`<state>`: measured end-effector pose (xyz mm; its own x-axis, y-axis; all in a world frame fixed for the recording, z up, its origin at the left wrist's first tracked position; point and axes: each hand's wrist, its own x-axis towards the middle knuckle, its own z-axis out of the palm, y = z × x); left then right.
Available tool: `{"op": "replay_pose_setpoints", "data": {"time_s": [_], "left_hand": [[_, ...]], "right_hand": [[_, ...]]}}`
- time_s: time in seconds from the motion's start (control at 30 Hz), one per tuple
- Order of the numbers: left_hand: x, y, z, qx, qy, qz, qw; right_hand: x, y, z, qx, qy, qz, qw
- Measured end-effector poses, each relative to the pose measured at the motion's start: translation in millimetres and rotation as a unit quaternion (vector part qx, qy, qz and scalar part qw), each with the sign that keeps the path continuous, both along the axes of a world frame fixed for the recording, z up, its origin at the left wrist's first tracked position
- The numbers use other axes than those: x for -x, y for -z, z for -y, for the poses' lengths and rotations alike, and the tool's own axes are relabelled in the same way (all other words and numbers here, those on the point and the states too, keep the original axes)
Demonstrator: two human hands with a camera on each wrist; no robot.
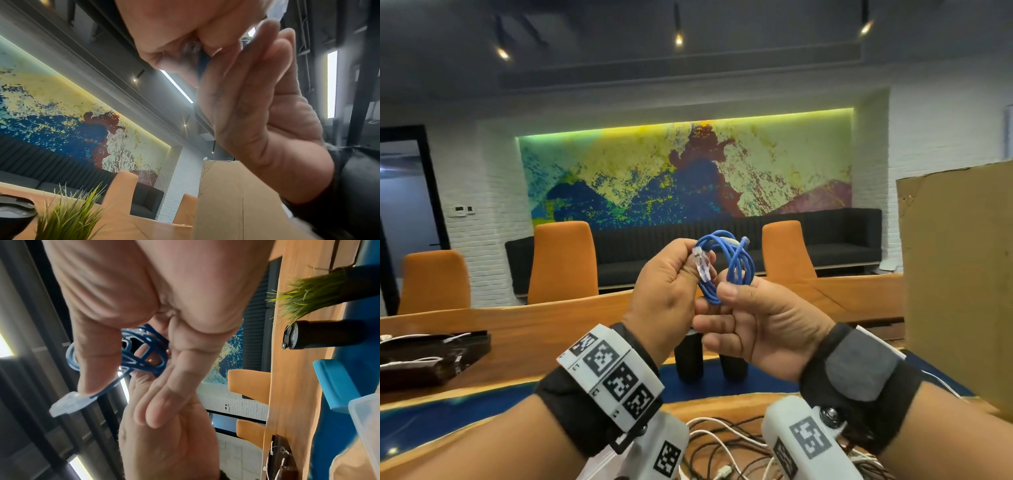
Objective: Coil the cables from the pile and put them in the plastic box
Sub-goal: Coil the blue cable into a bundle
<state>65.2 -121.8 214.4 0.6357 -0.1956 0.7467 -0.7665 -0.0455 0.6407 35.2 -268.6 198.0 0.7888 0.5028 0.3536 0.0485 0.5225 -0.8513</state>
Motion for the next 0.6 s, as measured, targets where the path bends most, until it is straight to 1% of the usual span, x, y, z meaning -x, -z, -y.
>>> {"op": "replay_pose_setpoints", "data": {"time_s": [0.2,0.27,0.33,0.43,0.53,0.6], "left_hand": [[3.4,-3.2,0.4,0.015,-0.007,0.003,1.0],[4.1,-2.6,0.4,-0.003,-0.017,0.016,1.0],[1.8,-1.0,0.8,-0.005,-0.02,0.013,1.0],[0.6,0.2,1.3,-0.003,-0.01,0.009,1.0],[-5.0,4.0,0.5,-0.013,-0.026,0.024,0.999],[-8.9,6.7,0.4,-0.009,-0.022,0.006,1.0]], "right_hand": [[1.9,0.3,-0.8,0.024,-0.008,0.019,1.0],[-0.2,0.1,-3.6,0.003,0.009,0.005,1.0],[-1.7,1.1,-6.0,-0.012,0.027,-0.009,1.0],[-1.4,1.5,-8.9,-0.005,0.037,-0.006,0.999],[1.1,1.4,-11.2,0.001,0.057,-0.019,0.998],[1.7,2.4,-12.5,-0.004,0.07,-0.031,0.997]]}}
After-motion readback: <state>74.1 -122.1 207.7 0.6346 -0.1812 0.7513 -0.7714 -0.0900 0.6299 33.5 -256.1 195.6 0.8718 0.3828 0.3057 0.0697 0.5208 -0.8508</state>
